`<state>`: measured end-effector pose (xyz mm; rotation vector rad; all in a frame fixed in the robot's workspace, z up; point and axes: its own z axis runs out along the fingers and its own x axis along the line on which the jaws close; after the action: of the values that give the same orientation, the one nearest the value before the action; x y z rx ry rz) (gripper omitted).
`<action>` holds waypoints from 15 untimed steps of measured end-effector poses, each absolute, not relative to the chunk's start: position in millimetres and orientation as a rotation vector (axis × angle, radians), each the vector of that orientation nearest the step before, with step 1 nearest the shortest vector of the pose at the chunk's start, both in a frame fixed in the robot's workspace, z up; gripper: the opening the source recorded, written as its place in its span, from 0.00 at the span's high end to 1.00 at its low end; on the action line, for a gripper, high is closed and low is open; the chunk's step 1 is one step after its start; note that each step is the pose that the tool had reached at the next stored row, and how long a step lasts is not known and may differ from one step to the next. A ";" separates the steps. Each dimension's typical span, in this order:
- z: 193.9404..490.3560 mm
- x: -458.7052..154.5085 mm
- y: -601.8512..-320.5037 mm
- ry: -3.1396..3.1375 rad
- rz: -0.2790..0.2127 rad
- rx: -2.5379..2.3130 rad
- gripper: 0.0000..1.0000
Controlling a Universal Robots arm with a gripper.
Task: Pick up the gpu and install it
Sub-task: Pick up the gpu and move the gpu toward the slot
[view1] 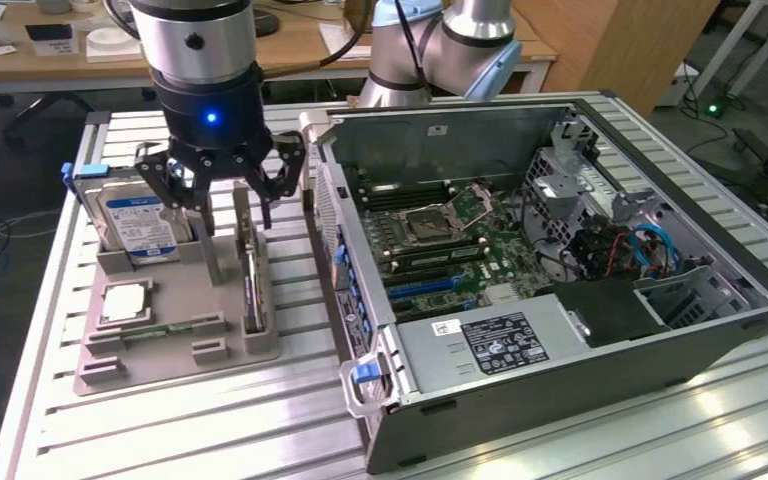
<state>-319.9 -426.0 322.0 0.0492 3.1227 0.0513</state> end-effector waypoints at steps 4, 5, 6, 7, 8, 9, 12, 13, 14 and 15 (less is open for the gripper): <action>316.3 -319.9 -426.0 3.122 0.051 0.049 0.40; 314.8 -319.9 -426.0 3.122 0.051 0.049 0.40; 313.4 -319.9 -426.0 3.122 0.051 0.049 0.40; 311.9 -319.9 -426.0 3.121 0.051 0.049 0.40; 310.5 -319.9 -426.0 3.121 0.051 0.049 0.40; 309.1 -319.9 -426.0 3.121 0.051 0.049 0.40; 304.9 -319.9 -426.0 3.120 0.051 0.049 0.40; 303.4 -319.9 -426.1 3.119 0.051 0.049 0.40; 301.9 -319.9 -426.1 3.119 0.051 0.049 0.40; 300.3 -319.9 -426.1 3.119 0.051 0.049 0.40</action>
<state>-319.9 -426.1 300.3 0.0490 3.1190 0.0512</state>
